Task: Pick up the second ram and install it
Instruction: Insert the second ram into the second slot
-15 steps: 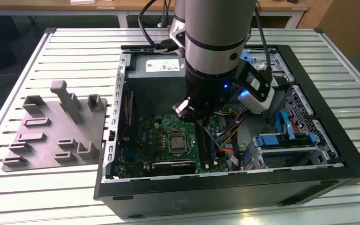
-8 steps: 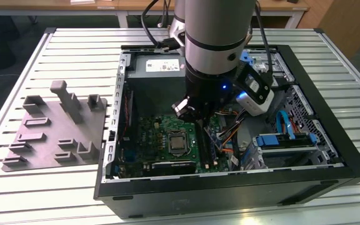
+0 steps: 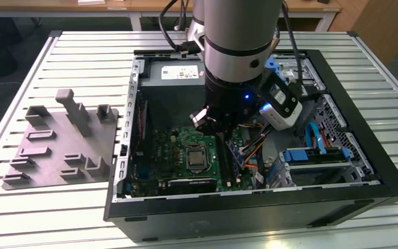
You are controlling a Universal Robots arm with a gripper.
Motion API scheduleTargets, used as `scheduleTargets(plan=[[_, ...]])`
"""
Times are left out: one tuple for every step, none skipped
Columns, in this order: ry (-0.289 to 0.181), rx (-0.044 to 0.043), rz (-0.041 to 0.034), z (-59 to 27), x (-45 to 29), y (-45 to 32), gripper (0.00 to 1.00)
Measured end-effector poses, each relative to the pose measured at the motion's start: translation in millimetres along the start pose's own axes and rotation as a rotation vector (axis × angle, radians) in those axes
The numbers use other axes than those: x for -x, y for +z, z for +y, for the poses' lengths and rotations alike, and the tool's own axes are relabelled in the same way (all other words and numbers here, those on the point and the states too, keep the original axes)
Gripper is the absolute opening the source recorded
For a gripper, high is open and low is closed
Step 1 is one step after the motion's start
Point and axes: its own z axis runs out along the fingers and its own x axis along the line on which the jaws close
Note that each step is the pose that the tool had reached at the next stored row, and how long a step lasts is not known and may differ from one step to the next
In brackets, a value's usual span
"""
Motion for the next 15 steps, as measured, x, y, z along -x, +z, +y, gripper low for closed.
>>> scheduleTargets(plan=[[0.006,-0.0005,-0.0002,0.0,0.0,0.0,0.14],[0.011,-0.001,-0.0003,0.0,0.0,0.0,0.14],[0.017,-0.0015,-0.0005,0.0,0.0,0.1,0.14],[0.022,-0.0019,-0.0007,0.0,0.0,0.1,0.14],[0.027,-0.0024,-0.0008,0.0,0.0,0.1,0.14],[0.032,-0.0028,-0.001,0.0,0.0,0.1,0.14],[0.037,-0.0034,-0.0011,0.0,0.0,0.1,0.14],[0.042,-0.0039,-0.0013,0.0,0.0,0.1,0.14],[0.048,-0.0043,-0.0015,0.0,0.0,0.2,0.14],[0.053,-0.0048,-0.0016,0.0,0.0,0.2,0.14],[0.058,-0.0052,-0.0018,0.0,0.0,0.2,0.14],[0.063,-0.0057,-0.002,0.0,0.0,0.2,0.14],[0.069,-0.0062,-0.0021,0.0,0.0,0.2,0.14],[0.074,-0.0066,-0.0023,0.0,0.0,0.2,0.14],[0.079,-0.007,-0.0025,0.0,0.0,0.3,0.14]])
